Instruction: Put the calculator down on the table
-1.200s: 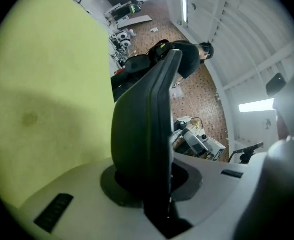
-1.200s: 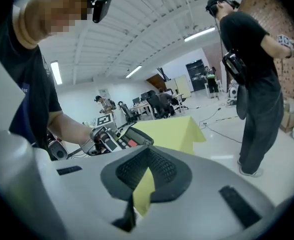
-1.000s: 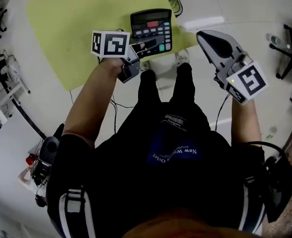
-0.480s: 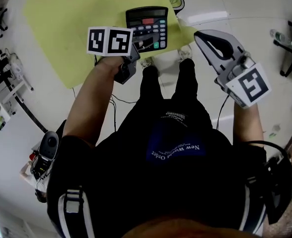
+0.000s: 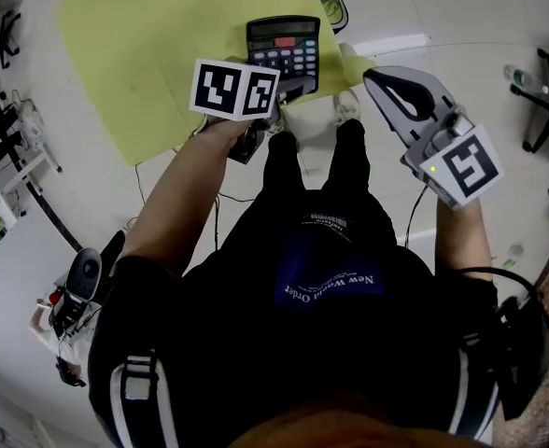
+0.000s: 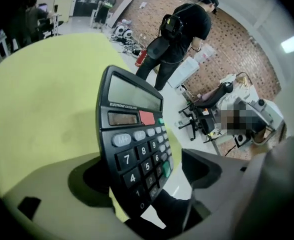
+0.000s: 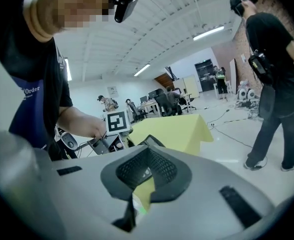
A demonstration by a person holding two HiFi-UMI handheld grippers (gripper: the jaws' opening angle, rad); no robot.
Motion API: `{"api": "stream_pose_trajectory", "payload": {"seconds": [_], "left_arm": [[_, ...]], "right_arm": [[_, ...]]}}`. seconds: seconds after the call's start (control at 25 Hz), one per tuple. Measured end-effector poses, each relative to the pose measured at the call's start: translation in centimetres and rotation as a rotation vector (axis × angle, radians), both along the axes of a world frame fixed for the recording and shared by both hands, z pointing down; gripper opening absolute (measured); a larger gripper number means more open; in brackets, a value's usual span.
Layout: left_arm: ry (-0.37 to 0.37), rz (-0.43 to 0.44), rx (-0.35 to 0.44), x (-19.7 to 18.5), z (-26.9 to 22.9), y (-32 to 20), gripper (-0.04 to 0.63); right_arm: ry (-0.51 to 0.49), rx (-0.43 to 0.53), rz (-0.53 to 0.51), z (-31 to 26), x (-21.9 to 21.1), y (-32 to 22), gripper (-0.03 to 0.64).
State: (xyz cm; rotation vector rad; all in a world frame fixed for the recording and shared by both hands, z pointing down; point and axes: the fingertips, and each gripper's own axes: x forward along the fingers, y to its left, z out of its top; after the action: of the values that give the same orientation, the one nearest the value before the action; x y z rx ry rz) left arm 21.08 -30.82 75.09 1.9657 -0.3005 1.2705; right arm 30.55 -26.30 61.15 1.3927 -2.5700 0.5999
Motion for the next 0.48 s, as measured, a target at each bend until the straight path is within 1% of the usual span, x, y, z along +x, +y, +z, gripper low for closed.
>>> {"api": "stream_pose_trajectory", "payload": {"seconds": [0.12, 0.16, 0.24, 0.36, 0.44, 0.48], "left_arm": [[-0.03, 0.02, 0.091, -0.9, -0.2, -1.0, 0.417], [-0.03, 0.017, 0.105, -1.0, -0.3, -1.4, 0.417], [-0.015, -0.003, 0.109, -1.2, -0.4, -1.8, 0.417], [0.05, -0.041, 0.095, -1.6, -0.7, -1.6, 0.417], [0.117, -0.062, 0.089, -2.4, -1.5, -1.4, 0.417], [0.163, -0.077, 0.086, -2.8, -2.3, -1.4, 0.417]], "right_arm": [[0.003, 0.001, -0.004, 0.0, 0.0, 0.5, -0.014], [0.001, -0.001, -0.002, 0.1, 0.0, 0.5, -0.013], [0.003, -0.004, 0.0, 0.2, 0.3, 0.6, -0.014], [0.01, -0.004, -0.007, 0.2, 0.4, 0.8, -0.014], [0.012, -0.002, -0.013, -0.1, 0.2, 0.8, -0.013], [0.007, -0.003, -0.014, -0.4, 0.0, 0.7, -0.014]]}}
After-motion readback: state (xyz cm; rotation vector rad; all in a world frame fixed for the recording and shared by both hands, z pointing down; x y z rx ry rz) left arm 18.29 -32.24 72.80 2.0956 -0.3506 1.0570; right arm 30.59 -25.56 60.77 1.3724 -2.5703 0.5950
